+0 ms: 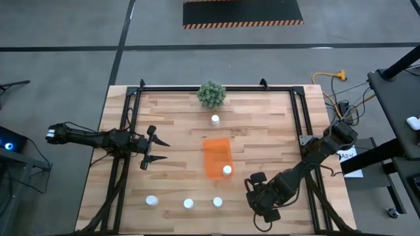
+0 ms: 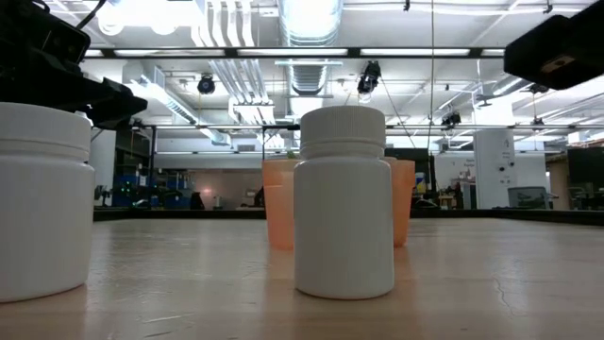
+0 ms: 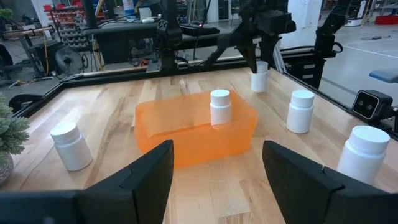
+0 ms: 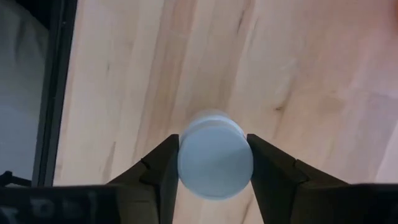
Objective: Pick and place pill bottles into a basket
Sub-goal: Put the white pill bottle into the orange bin
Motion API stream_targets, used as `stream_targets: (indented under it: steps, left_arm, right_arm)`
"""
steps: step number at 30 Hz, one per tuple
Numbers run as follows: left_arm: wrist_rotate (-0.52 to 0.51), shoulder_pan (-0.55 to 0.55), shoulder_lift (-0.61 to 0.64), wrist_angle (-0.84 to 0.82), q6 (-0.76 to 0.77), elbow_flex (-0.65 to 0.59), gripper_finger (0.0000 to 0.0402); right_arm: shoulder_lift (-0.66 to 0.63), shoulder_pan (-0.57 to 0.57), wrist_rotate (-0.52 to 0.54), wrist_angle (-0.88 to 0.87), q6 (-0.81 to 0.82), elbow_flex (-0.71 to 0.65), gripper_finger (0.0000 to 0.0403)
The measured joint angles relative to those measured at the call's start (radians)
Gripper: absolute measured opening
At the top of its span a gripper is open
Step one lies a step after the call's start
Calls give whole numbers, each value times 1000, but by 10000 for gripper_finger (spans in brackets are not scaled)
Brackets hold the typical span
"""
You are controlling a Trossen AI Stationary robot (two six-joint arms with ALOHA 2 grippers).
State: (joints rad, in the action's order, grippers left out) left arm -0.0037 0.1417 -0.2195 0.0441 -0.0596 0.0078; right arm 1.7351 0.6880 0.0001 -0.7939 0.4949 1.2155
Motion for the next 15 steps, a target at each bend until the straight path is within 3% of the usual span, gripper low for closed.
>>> stream_targets:
  steps: [15]
  left_arm:
    - [0, 0, 0, 0, 0, 0, 228]
  right_arm:
    - [0, -138, 29, -101, -178, 160, 146]
